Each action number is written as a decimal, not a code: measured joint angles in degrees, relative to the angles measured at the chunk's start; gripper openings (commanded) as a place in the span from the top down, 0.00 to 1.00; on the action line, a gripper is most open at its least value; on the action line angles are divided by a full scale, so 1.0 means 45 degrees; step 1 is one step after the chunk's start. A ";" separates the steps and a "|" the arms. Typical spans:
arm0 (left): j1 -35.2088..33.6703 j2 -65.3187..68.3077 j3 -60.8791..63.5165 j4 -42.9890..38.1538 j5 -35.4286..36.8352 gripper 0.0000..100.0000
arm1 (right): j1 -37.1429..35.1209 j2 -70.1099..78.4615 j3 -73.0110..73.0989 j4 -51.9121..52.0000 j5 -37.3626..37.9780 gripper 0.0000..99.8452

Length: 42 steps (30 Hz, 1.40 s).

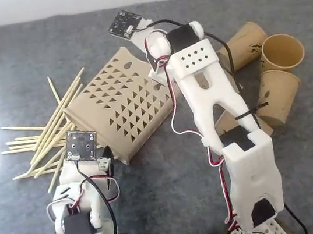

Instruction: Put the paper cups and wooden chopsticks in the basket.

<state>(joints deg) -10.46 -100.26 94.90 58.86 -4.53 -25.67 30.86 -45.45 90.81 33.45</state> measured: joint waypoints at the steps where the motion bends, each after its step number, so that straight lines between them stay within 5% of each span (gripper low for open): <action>1: 0.0000 0.0000 0.0000 0.0000 0.0000 0.84 | -0.0020 0.0137 -0.0059 0.0000 0.0000 0.83; 18: 0.0000 0.0000 0.0000 0.0000 0.0000 0.84 | -0.0078 0.1719 -0.0293 0.0000 0.0000 0.83; 25: 0.0000 0.0000 0.0000 0.0000 0.0000 0.84 | -0.0078 0.1719 -0.0293 0.0000 0.0293 0.99; 42: 0.0000 0.0000 0.0000 0.0000 0.0000 0.84 | 0.0449 0.1817 -0.0860 0.0254 0.0801 0.99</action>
<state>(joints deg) -10.46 -100.26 94.90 58.86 -4.53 -23.65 39.03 -49.32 91.96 37.05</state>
